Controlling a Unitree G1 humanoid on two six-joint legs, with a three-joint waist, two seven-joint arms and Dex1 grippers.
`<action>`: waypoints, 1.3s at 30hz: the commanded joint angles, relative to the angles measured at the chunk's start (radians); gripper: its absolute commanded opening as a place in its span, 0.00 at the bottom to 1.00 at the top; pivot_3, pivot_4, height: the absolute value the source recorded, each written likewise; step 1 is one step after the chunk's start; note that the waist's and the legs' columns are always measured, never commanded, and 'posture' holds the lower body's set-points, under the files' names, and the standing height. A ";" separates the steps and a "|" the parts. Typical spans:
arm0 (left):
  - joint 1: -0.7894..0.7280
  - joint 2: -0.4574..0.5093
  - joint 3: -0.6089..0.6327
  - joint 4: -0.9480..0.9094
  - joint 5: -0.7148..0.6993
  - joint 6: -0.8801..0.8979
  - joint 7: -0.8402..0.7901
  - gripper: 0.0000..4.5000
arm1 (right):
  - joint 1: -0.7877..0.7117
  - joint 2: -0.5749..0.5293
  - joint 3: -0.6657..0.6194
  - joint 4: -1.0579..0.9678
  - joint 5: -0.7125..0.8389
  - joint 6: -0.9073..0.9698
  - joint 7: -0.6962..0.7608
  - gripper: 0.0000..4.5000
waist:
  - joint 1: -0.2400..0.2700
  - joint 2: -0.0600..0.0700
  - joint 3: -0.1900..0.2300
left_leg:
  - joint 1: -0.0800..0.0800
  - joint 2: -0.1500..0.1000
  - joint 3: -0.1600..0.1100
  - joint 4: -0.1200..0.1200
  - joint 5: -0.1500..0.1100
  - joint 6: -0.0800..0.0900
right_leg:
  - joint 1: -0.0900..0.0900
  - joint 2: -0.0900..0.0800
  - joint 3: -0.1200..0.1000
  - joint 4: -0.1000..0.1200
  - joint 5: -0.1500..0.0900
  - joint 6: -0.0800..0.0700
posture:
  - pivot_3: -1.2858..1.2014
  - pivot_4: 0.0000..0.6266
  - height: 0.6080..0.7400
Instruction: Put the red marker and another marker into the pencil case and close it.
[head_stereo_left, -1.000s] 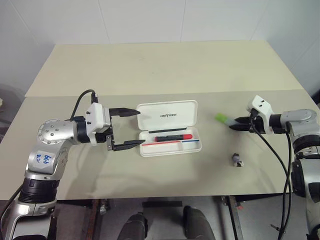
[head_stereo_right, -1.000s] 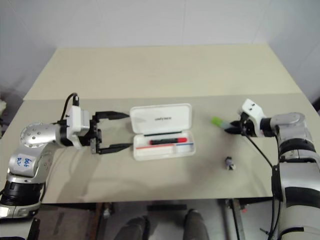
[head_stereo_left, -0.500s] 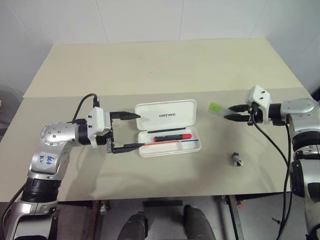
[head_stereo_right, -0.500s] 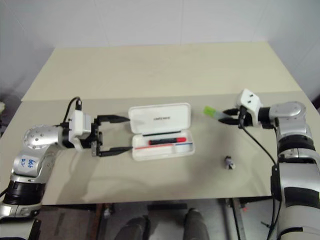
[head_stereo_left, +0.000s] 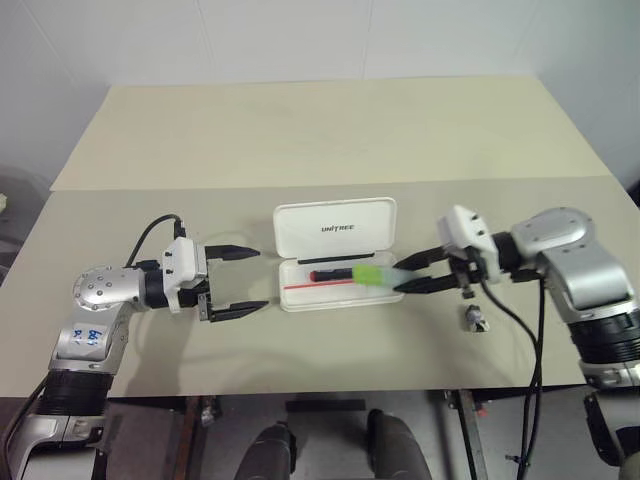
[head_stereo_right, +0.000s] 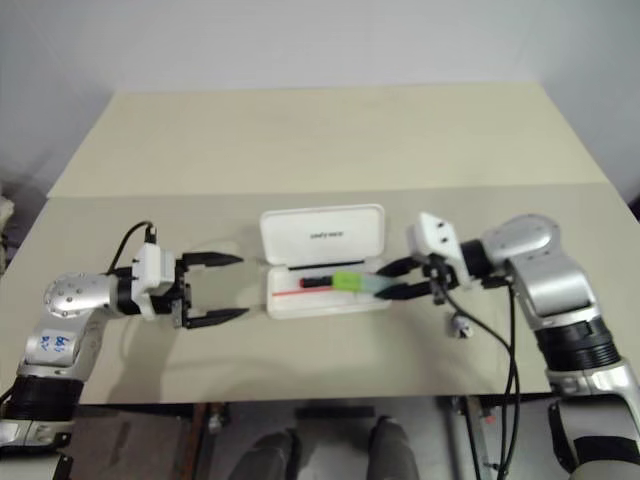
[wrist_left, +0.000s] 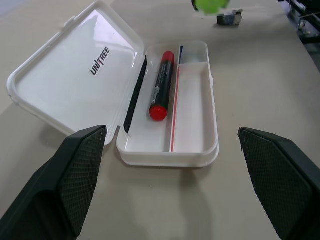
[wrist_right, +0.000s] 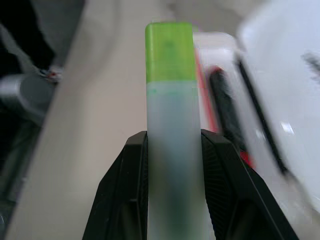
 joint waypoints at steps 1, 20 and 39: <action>0.016 0.019 0.031 0.005 -0.004 -0.024 -0.010 1.00 | -0.024 0.026 0.027 -0.054 -0.005 0.035 -0.048 0.24 | 0.004 0.000 0.000 | -0.001 0.000 0.000 0.000 0.000 0.000 | -0.001 0.000 0.000 0.000 0.000 0.000 | 0.52 0.24 1.00; 0.092 0.004 0.038 -0.094 -0.016 0.000 0.063 1.00 | -0.195 0.219 0.232 0.133 -0.173 -0.085 -0.074 0.24 | 0.002 0.000 0.000 | -0.002 0.000 0.000 -0.001 0.000 0.000 | -0.002 0.000 0.000 0.000 0.000 0.000 | 0.52 0.24 1.00; 0.187 0.010 0.078 -0.226 -0.025 0.054 0.141 1.00 | -0.260 0.305 0.255 0.303 -0.253 -0.202 -0.069 0.40 | 0.001 0.000 0.000 | -0.001 0.000 0.000 -0.001 0.001 -0.001 | -0.003 0.000 0.000 0.001 0.000 0.000 | 0.52 0.24 1.00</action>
